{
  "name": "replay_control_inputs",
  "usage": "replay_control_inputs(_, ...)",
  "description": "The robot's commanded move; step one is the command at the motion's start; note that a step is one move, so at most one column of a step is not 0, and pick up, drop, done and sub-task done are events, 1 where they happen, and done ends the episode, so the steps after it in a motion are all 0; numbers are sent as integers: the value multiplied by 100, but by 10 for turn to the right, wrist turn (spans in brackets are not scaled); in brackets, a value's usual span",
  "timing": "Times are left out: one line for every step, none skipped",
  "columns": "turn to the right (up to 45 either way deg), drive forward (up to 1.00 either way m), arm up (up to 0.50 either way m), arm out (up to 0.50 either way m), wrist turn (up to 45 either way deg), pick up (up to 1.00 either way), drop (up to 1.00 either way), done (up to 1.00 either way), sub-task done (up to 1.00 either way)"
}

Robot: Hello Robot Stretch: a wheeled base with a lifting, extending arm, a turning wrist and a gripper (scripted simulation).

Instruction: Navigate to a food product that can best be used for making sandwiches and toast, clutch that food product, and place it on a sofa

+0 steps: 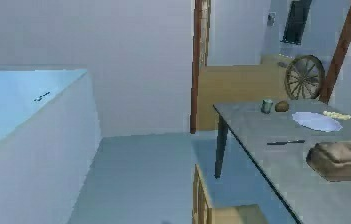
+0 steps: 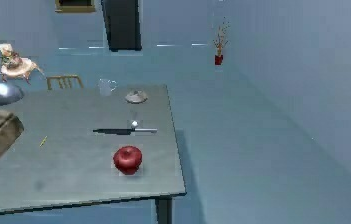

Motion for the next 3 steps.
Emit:
replay_control_inputs(450,0,0,0,0,0,0,0,0)
replay_control_inputs(450,0,0,0,0,0,0,0,0)
replay_control_inputs(360,0,0,0,0,0,0,0,0)
